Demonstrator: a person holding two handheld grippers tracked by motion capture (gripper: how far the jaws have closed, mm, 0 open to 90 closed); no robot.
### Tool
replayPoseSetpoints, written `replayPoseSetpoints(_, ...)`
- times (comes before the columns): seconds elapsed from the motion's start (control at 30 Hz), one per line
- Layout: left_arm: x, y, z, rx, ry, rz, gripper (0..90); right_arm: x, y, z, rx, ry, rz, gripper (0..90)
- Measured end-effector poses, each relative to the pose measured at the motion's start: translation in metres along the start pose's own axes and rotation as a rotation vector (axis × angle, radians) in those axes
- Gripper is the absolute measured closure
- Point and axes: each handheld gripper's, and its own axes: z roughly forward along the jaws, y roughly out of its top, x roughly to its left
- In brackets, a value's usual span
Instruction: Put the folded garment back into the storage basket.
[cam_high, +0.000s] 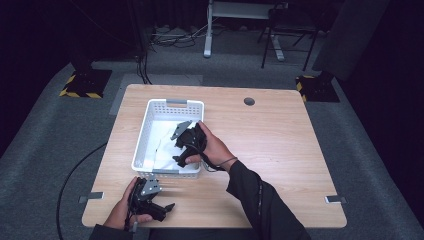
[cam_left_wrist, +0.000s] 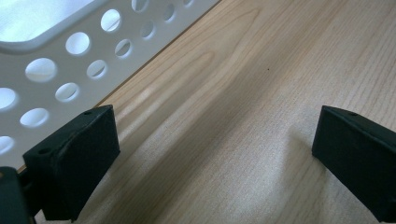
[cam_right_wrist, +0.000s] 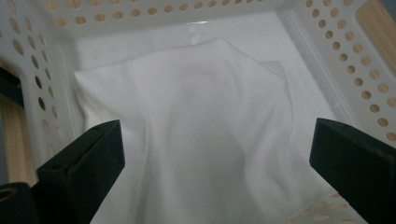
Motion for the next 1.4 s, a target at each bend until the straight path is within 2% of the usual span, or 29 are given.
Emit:
replayPoseSetpoints(0.37,0.000,0.000,0.000,0.000,0.000,0.000,0.5,-0.002,-0.004,-0.007,-0.025,0.005,-0.008,4.7)
replayPoseSetpoints(0.77,0.000,0.000,0.000,0.001,-0.001,0.000,0.5,-0.009,-0.012,-0.039,-0.059,-0.021,-0.025,5.0)
replayPoseSetpoints(1.07,0.000,0.000,0.000,0.000,0.000,0.001,0.5,-0.009,-0.024,-0.056,-0.077,-0.044,-0.041,5.0)
replayPoseSetpoints(1.4,0.000,0.000,0.000,0.001,-0.002,-0.002,0.5,-0.008,-0.035,-0.070,-0.101,-0.056,-0.037,4.8)
